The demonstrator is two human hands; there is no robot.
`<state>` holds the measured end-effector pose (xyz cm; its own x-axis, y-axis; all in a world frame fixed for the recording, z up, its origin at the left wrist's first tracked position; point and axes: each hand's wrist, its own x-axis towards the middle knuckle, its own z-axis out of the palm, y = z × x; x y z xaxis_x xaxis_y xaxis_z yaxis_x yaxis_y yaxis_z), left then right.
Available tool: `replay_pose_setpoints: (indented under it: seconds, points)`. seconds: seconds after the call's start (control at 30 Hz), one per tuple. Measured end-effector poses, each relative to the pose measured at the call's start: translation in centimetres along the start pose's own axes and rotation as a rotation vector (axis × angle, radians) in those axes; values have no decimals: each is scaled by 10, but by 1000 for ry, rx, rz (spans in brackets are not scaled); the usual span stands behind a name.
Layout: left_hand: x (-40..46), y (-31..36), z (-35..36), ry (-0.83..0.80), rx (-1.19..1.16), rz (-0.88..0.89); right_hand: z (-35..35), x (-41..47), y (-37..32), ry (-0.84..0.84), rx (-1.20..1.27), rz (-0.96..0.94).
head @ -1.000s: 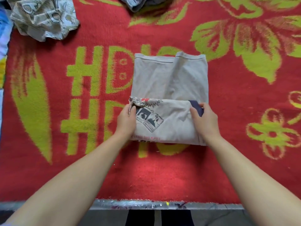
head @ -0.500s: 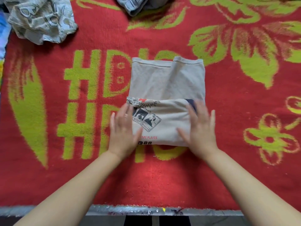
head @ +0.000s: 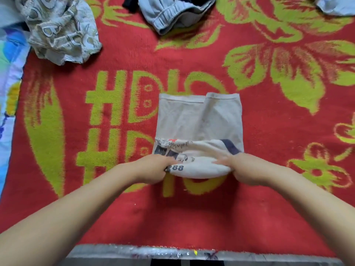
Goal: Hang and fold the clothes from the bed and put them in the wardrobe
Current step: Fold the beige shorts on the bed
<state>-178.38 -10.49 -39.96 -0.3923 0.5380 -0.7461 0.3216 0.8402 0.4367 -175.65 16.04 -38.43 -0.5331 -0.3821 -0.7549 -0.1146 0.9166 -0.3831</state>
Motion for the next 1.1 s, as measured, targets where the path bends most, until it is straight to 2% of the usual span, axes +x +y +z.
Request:
replay_pose_setpoints:
  seconds: [0.07,0.1,0.17,0.27,0.33,0.4,0.47,0.57,0.63,0.8,0.9,0.97,1.0,1.07,1.1]
  points:
    - [-11,1,-28,-124,-240,55,-31,-8,6,-218,84,-37]
    - [-12,-5,-43,-86,-344,70,-47,-9,13,-217,110,-42]
    - [-6,-24,-67,88,-616,24,-69,0,33,-21,275,-12]
    - [19,-51,-66,316,-1140,-124,-67,31,54,478,737,122]
    - [42,-52,-41,504,-1311,-263,-47,55,54,636,937,268]
    - [63,-44,-17,789,-1209,-385,-23,73,49,733,870,392]
    - [73,-35,-2,1001,-1041,-412,-9,81,42,867,731,431]
    - [78,-29,7,1183,-953,-434,-1,81,39,1035,617,374]
    - [81,-34,17,1256,-912,-478,-1,85,42,1037,579,399]
    - [88,-39,21,1219,-883,-674,-2,101,43,922,557,596]
    - [71,-39,15,1270,-839,-693,0,86,47,970,506,574]
    - [56,-35,19,1289,-495,-589,6,74,41,1050,274,412]
    - [52,-29,24,1249,-269,-462,13,69,33,1060,122,256]
    - [50,-11,46,1063,144,-156,33,66,17,969,-171,-32]
    - [53,-3,56,950,263,-68,42,67,11,884,-273,-112]
